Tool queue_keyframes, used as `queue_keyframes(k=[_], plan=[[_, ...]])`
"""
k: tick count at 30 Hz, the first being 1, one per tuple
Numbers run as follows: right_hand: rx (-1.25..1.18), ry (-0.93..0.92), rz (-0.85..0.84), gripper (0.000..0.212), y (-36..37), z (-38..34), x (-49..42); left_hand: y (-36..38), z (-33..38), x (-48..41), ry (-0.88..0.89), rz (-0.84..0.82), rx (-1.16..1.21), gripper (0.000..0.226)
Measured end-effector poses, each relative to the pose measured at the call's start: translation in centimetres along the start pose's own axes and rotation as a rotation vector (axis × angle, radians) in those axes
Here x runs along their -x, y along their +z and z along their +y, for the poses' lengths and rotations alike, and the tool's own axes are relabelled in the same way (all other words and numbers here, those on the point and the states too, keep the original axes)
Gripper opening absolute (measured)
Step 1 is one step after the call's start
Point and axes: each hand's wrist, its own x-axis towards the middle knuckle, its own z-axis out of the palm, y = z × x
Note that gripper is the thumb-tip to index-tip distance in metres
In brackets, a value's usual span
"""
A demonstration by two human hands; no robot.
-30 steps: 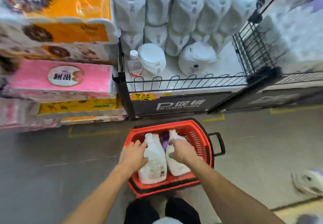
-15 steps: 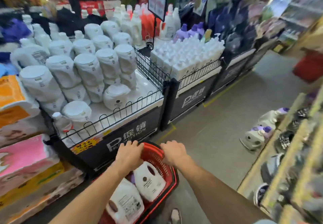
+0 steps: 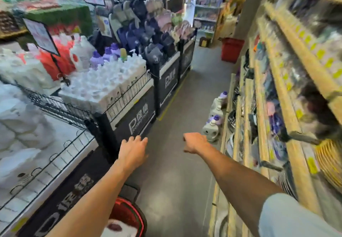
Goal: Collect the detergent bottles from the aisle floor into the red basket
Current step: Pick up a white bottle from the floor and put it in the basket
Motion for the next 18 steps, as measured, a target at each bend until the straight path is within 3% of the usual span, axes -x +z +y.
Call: queue_keyframes(k=[6,9,18], plan=[[-0.041,0.153,-0.012,0.044,-1.8,10.8,-2.6,-1.6,7.0,-7.7,0.131,-0.036,-0.045,0.059],[-0.078,0.174,0.010,0.039,-2.1,13.6,-4.8,-2.9,8.8,-12.4,0.170,-0.014,-0.052,0.060],[-0.180,0.345,0.010,0.051,-3.0,20.7,-11.8,-4.2,13.3,-28.4,0.320,-0.012,-0.068,0.057]])
